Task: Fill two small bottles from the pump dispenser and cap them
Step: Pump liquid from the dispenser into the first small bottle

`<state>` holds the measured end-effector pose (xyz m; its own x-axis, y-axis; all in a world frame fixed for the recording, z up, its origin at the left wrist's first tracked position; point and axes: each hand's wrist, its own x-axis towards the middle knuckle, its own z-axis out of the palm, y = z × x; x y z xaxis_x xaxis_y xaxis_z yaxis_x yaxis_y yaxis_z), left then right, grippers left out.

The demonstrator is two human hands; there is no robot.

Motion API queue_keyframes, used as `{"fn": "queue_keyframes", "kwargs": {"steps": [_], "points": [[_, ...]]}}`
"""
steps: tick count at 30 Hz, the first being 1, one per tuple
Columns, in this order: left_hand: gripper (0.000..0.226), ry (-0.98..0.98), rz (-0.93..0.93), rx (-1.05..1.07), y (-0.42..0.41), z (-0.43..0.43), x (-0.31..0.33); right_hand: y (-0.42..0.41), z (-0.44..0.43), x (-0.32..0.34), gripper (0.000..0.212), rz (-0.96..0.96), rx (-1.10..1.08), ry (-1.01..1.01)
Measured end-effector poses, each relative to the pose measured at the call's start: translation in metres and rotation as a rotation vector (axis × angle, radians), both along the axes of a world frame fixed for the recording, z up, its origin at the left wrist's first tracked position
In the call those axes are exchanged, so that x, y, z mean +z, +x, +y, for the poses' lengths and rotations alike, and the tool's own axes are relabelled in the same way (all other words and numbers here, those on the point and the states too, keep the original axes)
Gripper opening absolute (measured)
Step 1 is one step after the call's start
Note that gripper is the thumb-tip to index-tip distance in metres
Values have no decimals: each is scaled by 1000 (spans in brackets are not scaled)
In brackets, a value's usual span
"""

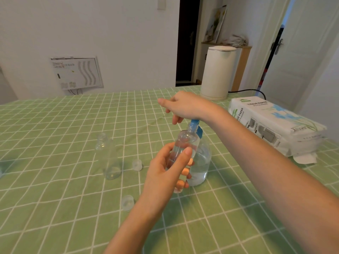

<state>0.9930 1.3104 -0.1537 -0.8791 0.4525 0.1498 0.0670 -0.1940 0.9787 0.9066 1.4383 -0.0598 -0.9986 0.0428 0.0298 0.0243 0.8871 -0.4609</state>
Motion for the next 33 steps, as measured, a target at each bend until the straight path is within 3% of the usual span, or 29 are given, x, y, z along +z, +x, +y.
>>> {"fn": "queue_keyframes", "kwargs": {"steps": [14, 26, 33], "points": [[33, 30, -31, -6, 2, 0, -2, 0, -2, -9, 65, -90, -2, 20], [30, 20, 9, -11, 0, 1, -2, -1, 1, 1, 57, 37, 22, 0], [32, 15, 15, -12, 0, 0, -3, -1, 0, -1, 59, -39, 12, 15]]}}
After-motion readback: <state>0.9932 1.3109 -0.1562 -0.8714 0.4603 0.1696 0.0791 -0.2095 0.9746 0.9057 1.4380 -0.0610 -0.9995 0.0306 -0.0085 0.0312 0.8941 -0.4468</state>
